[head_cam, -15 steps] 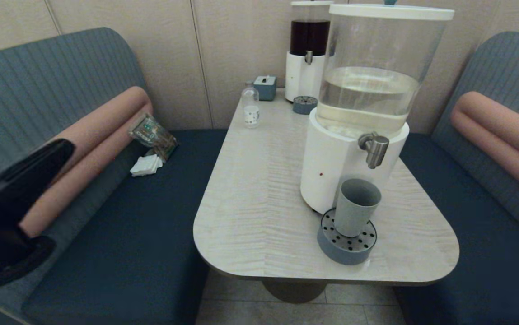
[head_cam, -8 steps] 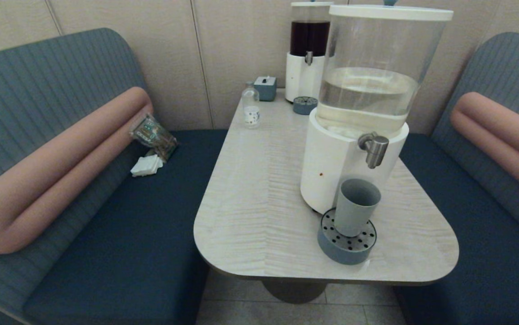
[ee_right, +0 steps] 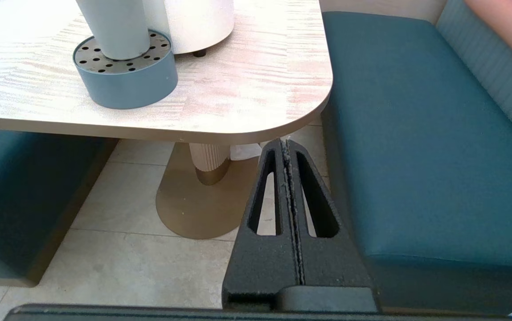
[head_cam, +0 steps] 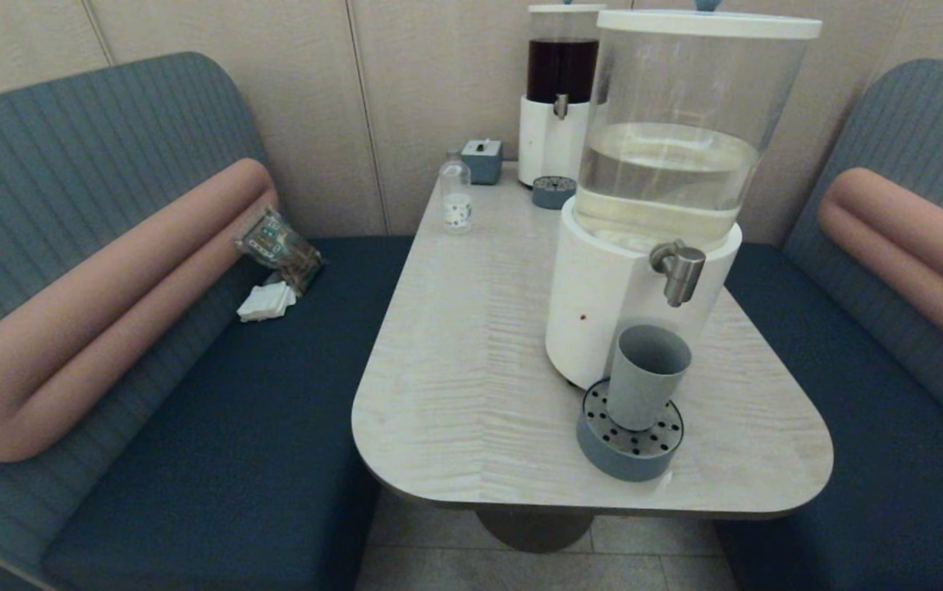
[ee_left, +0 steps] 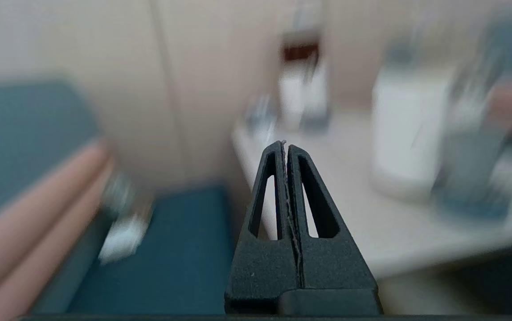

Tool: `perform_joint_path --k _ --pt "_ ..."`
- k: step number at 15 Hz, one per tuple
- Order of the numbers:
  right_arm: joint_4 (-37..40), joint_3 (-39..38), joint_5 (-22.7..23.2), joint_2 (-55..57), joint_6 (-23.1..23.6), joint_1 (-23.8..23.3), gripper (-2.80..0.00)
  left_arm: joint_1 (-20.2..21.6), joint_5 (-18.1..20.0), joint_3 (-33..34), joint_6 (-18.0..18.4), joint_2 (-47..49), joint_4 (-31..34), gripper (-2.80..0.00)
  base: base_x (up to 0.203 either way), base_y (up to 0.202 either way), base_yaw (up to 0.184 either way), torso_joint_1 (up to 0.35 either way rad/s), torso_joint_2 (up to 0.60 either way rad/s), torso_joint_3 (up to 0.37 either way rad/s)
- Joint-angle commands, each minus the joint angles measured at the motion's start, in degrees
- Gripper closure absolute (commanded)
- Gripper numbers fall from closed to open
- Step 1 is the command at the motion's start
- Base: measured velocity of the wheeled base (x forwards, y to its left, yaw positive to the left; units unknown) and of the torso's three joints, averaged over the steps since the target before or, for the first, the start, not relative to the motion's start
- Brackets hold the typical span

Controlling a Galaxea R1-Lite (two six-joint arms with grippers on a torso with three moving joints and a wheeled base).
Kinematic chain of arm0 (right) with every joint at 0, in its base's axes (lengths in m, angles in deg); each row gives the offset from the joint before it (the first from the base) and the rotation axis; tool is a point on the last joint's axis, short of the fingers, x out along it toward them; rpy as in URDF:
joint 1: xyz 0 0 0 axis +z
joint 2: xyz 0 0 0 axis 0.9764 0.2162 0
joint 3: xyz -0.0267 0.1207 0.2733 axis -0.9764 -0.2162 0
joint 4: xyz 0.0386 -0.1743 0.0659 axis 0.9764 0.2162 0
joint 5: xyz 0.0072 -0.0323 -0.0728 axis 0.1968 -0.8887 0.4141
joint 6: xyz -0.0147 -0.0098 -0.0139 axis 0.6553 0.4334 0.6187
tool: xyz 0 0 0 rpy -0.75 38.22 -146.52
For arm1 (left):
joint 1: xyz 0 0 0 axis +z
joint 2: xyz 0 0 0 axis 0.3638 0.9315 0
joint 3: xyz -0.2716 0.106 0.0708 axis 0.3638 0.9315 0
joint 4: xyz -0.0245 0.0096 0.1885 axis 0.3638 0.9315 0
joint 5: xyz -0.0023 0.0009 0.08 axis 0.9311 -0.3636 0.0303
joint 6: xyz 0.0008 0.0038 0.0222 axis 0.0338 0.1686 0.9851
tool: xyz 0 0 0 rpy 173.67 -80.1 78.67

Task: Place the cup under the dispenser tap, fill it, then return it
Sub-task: Turn on the faucet

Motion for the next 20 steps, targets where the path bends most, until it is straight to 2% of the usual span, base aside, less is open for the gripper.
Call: perform_joint_path --k 1,2,3,5,8,10,15,17,20 --pt "-0.02 0.00 0.00 0.06 0.00 0.01 0.00 0.16 -4.15 2.84 3.56 -2.05 8.96 0.00 0.000 0.000 0.000 0.000 0.00 0.000" --pt "-0.02 0.00 0.00 0.06 0.00 0.01 0.00 0.17 -7.43 2.87 4.47 -2.08 13.45 0.00 0.000 0.000 0.000 0.000 0.00 0.000" --pt "-0.02 0.00 0.00 0.06 0.00 0.01 0.00 0.18 -9.18 2.83 4.95 -2.10 18.02 0.00 0.000 0.000 0.000 0.000 0.00 0.000" --pt "-0.02 0.00 0.00 0.06 0.00 0.01 0.00 0.18 -12.99 2.79 6.51 -2.03 23.44 0.00 0.000 0.000 0.000 0.000 0.00 0.000" --pt "-0.10 0.00 0.08 0.07 0.87 0.01 0.00 0.18 -12.58 2.88 5.20 -2.04 24.55 0.00 0.000 0.000 0.000 0.000 0.00 0.000" --pt "0.25 0.00 0.17 0.06 1.84 0.01 0.00 0.18 -12.49 1.83 0.68 -2.00 29.90 0.00 0.000 0.000 0.000 0.000 0.00 0.000" --pt "0.55 0.35 -0.09 0.06 1.49 0.01 0.00 0.18 -12.60 2.40 0.05 -2.02 27.92 0.00 0.000 0.000 0.000 0.000 0.00 0.000" --pt "1.68 4.98 -0.21 0.08 0.72 0.06 0.00 0.18 -12.60 2.44 0.00 -2.02 27.70 0.00 0.000 0.000 0.000 0.000 0.00 0.000" --pt "7.26 21.18 0.74 3.81 -1.61 0.09 0.00 0.18 -12.60 2.44 -0.04 -2.02 27.66 0.00 0.000 0.000 0.000 0.000 0.00 0.000"
